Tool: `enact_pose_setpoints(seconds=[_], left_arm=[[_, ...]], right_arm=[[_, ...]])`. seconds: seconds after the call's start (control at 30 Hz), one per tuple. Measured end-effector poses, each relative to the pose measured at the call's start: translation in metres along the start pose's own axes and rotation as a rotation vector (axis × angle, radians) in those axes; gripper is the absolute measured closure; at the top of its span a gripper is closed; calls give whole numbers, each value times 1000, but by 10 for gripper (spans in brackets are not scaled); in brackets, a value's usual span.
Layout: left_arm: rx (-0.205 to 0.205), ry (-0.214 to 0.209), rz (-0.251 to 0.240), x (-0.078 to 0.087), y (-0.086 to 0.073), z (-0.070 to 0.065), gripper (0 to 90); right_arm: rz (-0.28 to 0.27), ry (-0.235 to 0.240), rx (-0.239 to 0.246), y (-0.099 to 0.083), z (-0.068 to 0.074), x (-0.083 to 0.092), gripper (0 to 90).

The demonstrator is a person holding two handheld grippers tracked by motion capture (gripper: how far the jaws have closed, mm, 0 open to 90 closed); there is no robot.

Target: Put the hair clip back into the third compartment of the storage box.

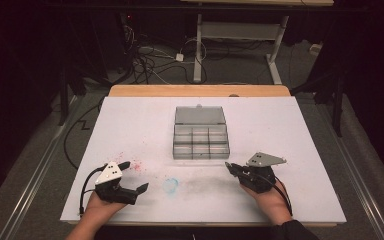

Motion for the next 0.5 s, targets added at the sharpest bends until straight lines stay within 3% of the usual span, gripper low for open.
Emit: enact_pose_setpoints(seconds=[0.5], left_arm=[[4, -1, -1, 0, 0, 0, 0]], right_arm=[[-34, -9, -8, 24, -13, -10, 840]])
Point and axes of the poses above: each handheld gripper's, and its own axes: x roughly backward along the jaws, y roughly out of its top, z roughly to its left, the point moved 2 cm from there along -x, roughly forward along the jaws, and after that the axes turned 8 degrees about y, right-handed, at the moved point
